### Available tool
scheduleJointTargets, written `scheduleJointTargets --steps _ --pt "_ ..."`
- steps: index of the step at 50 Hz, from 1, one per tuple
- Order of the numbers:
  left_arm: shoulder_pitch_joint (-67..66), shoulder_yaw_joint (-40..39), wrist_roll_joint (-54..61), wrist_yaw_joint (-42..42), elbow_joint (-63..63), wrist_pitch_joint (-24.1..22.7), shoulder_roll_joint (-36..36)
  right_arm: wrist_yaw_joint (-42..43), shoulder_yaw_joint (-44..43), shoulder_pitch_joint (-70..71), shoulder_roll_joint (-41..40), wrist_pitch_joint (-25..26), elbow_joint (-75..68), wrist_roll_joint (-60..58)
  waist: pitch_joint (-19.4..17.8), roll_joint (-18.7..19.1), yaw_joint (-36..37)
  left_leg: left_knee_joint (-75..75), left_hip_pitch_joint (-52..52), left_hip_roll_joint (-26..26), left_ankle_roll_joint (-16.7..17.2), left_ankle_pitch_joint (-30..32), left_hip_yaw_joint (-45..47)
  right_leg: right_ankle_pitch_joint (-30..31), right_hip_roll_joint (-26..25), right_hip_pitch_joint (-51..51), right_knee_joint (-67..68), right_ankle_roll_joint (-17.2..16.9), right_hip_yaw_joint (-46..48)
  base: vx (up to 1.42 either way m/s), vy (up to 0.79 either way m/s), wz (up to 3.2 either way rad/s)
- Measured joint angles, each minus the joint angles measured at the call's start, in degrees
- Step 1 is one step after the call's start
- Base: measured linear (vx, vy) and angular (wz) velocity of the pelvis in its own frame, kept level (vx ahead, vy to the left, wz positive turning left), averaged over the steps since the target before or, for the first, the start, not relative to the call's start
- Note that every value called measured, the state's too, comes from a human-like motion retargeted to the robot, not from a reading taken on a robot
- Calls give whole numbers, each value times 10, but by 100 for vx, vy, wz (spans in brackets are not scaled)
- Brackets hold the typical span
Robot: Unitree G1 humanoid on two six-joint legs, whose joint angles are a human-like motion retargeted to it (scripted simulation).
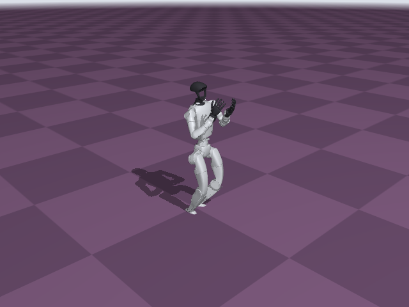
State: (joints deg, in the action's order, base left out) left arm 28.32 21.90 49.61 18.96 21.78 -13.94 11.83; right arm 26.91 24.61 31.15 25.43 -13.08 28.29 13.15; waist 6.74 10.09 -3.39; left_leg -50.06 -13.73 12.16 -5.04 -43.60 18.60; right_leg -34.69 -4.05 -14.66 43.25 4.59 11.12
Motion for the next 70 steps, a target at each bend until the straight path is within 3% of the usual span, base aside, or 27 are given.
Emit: scheduleJointTargets --steps 19,35,52,70 --pt "-16 -10 -80 22 16 1 43 22 -14 -1 25 5 11 -79 -9 2 -11 -14 9 12 2 -3 3 6 -7 6 8 -7 -6 0 0 -1" --pt "-6 7 -65 37 27 -4 40 37 -6 10 33 8 25 -95 -13 15 -27 -52 1 38 8 -9 5 4 -22 -1 25 -5 -12 0 0 -1" --pt "-24 17 -43 12 14 -6 32 4 -5 -5 52 11 38 -116 -11 5 -27 -19 21 4 -2 -9 9 -8 -2 5 33 -8 -22 0 0 1" --pt "-34 -3 -135 60 12 -13 38 46 13 4 65 9 27 -180 -13 -18 -4 -10 14 -20 -5 0 -4 -21 19 1 45 5 -14 0 0 0"
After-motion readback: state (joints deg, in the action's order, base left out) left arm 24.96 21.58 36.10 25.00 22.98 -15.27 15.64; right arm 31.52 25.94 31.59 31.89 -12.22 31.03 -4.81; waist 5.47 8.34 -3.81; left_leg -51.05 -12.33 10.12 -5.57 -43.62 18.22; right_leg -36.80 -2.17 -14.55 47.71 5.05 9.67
